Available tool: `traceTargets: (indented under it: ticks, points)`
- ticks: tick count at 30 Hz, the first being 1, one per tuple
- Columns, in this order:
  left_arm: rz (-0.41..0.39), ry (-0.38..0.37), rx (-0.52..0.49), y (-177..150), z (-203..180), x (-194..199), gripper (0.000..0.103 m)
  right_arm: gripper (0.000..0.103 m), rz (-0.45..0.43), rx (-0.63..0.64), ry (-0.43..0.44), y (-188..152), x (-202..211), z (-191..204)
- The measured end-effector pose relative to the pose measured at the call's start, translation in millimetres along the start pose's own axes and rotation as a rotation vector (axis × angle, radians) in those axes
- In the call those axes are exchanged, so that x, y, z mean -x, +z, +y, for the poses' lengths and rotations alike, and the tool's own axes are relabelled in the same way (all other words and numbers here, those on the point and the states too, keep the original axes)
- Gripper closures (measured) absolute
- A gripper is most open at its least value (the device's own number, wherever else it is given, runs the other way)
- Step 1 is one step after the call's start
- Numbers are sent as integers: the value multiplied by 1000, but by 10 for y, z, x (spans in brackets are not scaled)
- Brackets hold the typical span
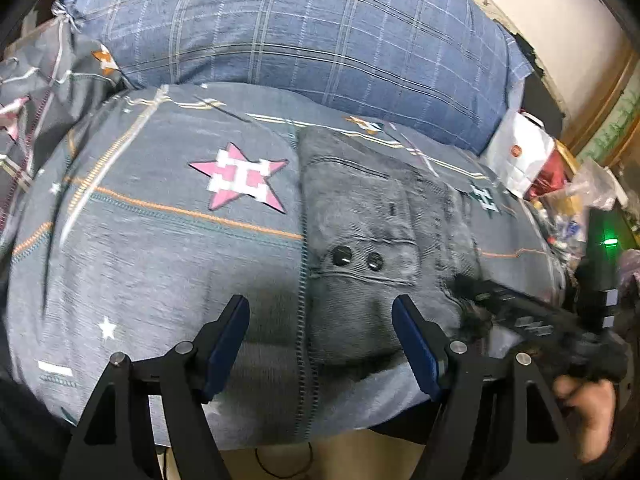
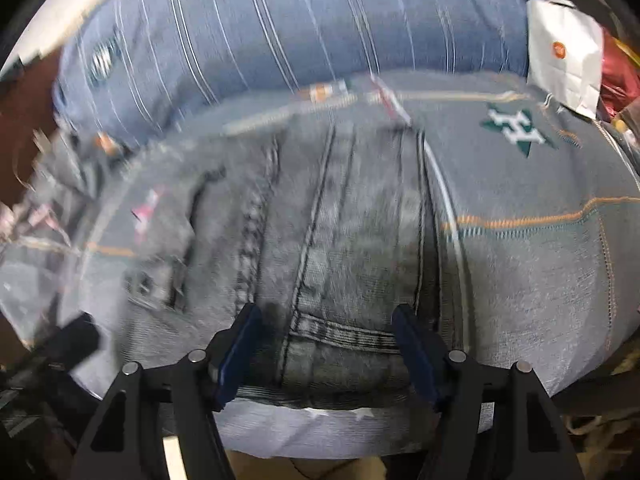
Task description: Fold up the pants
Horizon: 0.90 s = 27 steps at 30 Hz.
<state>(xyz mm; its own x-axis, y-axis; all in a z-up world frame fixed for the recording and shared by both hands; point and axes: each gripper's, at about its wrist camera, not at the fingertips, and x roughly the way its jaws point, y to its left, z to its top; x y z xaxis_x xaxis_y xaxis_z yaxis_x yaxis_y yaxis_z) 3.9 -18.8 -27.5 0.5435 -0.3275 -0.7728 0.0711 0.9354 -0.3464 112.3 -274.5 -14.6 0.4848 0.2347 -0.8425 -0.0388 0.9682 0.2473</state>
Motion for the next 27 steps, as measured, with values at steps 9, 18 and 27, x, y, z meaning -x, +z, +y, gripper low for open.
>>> traceTargets:
  ticks: [9, 18, 27]
  points:
    - [26, 38, 21, 98, 75, -140, 28, 31, -11, -157, 63, 42, 161, -537]
    - [27, 157, -135, 144, -236, -422, 18, 31, 95, 12, -81, -198, -204, -373]
    - [-41, 203, -213, 166, -309, -346, 17, 30, 13, -31, -58, -198, 0, -479]
